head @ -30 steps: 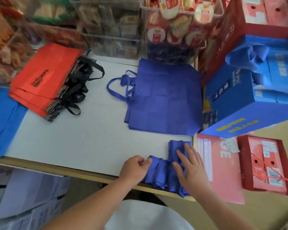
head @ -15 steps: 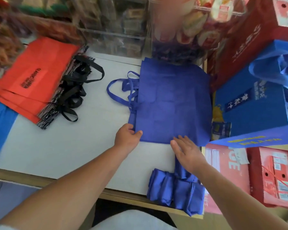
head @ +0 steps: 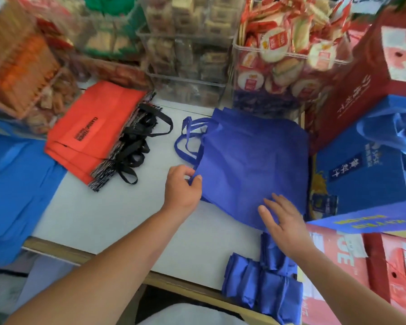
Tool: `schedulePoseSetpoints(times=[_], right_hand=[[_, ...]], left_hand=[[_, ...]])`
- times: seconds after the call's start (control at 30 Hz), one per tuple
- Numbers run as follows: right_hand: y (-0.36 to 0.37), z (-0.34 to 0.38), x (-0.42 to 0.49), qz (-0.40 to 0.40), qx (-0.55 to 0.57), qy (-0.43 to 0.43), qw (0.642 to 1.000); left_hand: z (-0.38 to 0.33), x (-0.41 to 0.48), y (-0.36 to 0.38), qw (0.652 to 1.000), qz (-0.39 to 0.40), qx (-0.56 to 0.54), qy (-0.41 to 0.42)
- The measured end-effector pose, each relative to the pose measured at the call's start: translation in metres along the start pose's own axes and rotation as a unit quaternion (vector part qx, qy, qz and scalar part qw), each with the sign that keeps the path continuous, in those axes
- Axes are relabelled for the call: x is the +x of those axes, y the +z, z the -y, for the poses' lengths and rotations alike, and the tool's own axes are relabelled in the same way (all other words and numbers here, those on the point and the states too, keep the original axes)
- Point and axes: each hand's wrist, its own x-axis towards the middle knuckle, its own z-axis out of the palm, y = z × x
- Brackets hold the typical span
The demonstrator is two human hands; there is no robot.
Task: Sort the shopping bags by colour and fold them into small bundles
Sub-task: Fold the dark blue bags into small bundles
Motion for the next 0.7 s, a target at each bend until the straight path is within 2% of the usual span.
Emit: schedulePoseSetpoints(times=[0.1, 0.2, 0.37, 0.47, 0.53, 0.6, 0.7], right_hand=[[0.0, 0.035, 0.003, 0.02, 0.011, -0.014, 1.0], [0.019, 0.075, 0.001, 0.065, 0.02, -0.016, 0.998], [0.081, 0.131, -0.01, 0.141, 0.013, -0.011, 0.99], [0.116, 0.16, -0.018, 0.176, 0.012, 0.019, 0.984], [0.14, 0.172, -0.018, 0.212, -0.026, 0.025, 0.977], [0.16, 0.182, -0.018, 0.25, -0.062, 0.047, 0.965], [0.181, 0.203, -0.024, 0.255, -0.079, 0.084, 0.96]], left_hand=[[-0.005, 0.012, -0.05, 0.999, -0.045, 0.017, 0.006], [0.007, 0.025, -0.098, 0.998, -0.034, 0.056, -0.008], [0.046, 0.046, -0.176, 0.983, 0.004, 0.184, 0.024], [0.067, 0.062, -0.211, 0.978, -0.006, 0.205, 0.038], [0.075, 0.066, -0.224, 0.979, -0.005, 0.196, 0.053], [0.091, 0.06, -0.228, 0.978, 0.033, 0.191, 0.074], [0.125, 0.026, -0.222, 0.968, 0.159, 0.188, 0.038]])
